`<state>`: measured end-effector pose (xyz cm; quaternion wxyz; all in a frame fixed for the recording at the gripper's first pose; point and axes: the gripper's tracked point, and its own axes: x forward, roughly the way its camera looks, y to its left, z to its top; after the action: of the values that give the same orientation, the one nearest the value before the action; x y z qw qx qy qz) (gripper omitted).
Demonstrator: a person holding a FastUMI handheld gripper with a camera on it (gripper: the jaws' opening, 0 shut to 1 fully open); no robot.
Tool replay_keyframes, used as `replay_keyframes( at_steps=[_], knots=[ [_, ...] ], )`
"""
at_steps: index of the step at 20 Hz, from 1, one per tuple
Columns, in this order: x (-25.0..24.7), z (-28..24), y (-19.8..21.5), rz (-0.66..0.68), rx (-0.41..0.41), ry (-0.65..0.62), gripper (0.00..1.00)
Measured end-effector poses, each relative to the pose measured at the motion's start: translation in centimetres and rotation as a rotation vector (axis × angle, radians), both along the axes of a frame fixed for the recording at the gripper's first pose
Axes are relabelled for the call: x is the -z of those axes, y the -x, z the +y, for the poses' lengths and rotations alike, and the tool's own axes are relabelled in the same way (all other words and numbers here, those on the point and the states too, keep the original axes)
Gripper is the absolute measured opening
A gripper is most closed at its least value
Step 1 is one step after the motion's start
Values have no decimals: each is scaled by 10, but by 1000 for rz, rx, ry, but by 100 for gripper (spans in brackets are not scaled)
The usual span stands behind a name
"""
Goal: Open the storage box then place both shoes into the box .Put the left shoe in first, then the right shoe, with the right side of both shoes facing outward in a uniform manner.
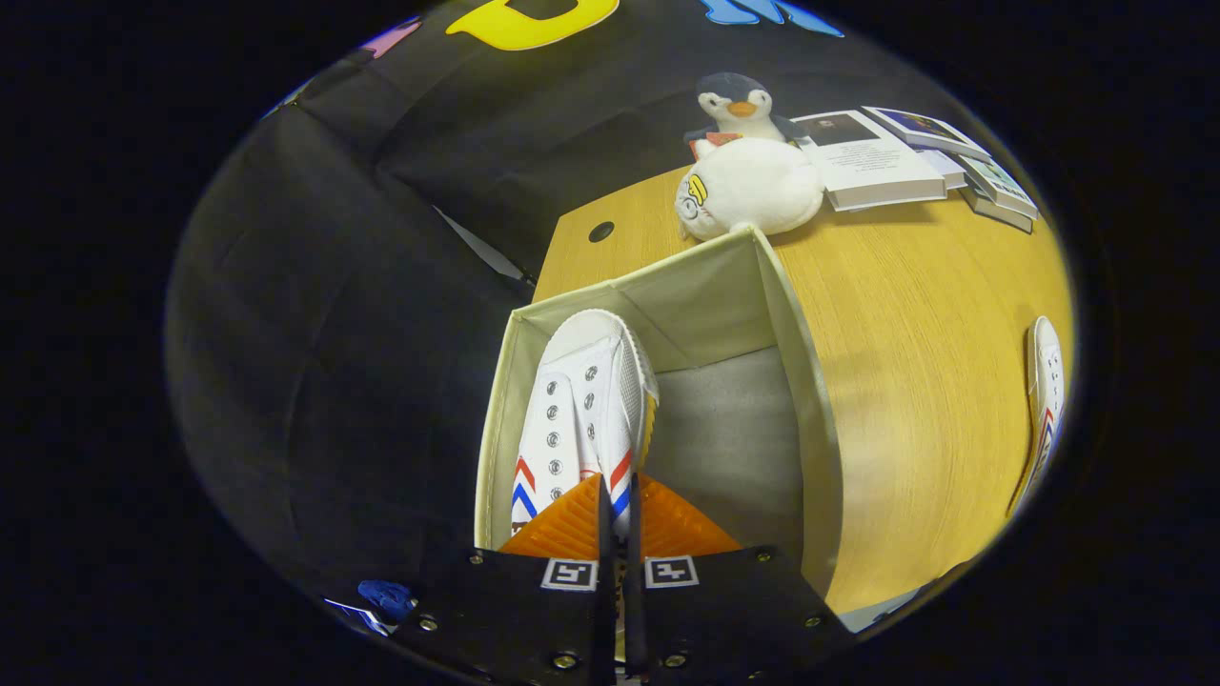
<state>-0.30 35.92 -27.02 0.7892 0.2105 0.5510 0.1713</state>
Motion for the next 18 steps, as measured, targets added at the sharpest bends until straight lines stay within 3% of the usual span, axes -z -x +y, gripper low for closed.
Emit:
replay_keyframes(
  at_steps=[8, 10, 11, 12, 15, 18],
  knots=[
    [28, 12, 0, 35, 11, 42, 4],
    [26, 20, 2, 22, -15, 4, 7],
    [15, 25, 2, 9, -22, -40, 22],
    [6, 30, -1, -9, -26, -75, 29],
    [-23, 21, -14, -107, -50, -79, 99],
    [-47, 2, -21, -206, -64, -63, 98]
  ],
)
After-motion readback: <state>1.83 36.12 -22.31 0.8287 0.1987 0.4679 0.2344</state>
